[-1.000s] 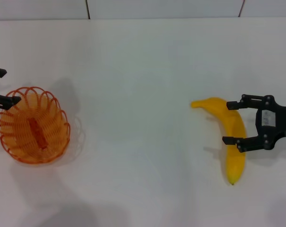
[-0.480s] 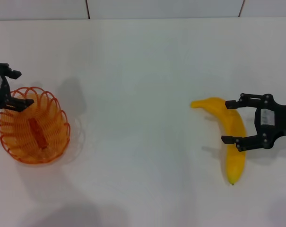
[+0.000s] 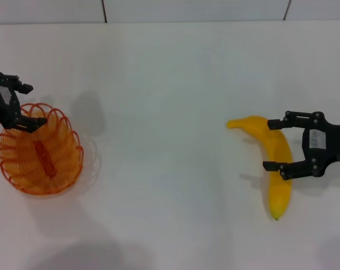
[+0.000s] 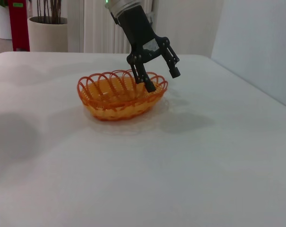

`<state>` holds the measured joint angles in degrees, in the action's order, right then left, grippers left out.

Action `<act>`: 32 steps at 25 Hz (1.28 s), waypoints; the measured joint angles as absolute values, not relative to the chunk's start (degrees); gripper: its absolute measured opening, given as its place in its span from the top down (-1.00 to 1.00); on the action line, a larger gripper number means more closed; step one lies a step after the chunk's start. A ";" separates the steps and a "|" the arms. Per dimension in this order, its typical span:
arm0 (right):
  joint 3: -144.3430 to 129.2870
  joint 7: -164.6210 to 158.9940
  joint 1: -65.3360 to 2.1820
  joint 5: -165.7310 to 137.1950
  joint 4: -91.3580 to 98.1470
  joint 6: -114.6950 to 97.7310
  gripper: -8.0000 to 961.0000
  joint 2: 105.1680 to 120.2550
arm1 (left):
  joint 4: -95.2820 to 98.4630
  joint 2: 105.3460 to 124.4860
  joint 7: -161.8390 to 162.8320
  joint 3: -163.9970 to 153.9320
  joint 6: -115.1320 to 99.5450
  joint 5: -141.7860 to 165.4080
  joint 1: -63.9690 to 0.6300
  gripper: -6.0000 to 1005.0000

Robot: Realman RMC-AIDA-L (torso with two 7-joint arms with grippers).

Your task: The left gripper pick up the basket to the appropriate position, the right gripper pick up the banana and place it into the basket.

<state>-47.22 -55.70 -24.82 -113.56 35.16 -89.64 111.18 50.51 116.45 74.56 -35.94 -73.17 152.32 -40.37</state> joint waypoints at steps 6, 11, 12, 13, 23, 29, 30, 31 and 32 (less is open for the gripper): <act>-47.20 -55.88 -24.91 -113.56 35.16 -89.45 -0.85 111.18 | 50.44 116.48 74.55 -35.96 -72.95 152.47 -40.37 -0.50; -47.26 -55.90 -24.93 -113.55 35.16 -89.36 -0.86 111.18 | 49.61 116.51 75.32 -36.54 -72.56 152.64 -40.49 -0.45; -47.26 -55.90 -24.93 -113.56 35.16 -89.34 -0.86 111.18 | 49.61 116.51 75.32 -36.54 -72.56 152.64 -40.49 -0.44; -47.25 -55.90 -24.91 -113.55 35.16 -89.32 -0.86 111.18 | 48.94 116.52 75.82 -36.62 -71.77 153.39 -40.83 -0.43; -47.04 -55.90 -24.73 -113.55 35.16 -89.27 -0.85 111.18 | 48.67 116.55 79.35 -36.65 -70.26 154.88 -42.03 0.23; -47.02 -55.90 -24.69 -113.55 35.16 -89.29 -0.85 111.18 | 48.04 116.63 80.16 -36.65 -70.46 155.31 -42.91 0.44; -47.02 -55.90 -24.70 -113.56 35.16 -89.29 -0.85 111.18 | 47.95 116.63 80.22 -36.65 -70.53 155.49 -43.03 0.54; -47.01 -55.90 -24.69 -113.55 35.16 -89.29 -0.85 111.18 | 47.86 116.63 80.23 -36.65 -70.58 155.60 -43.04 0.63; -47.00 -55.90 -24.67 -113.56 35.16 -89.29 -0.85 111.18 | 47.77 116.63 80.23 -36.65 -70.60 155.63 -43.05 0.65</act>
<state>-47.00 -55.90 -24.67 -113.56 35.16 -89.29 111.18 47.77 116.63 80.23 -36.65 -70.60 155.63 -43.05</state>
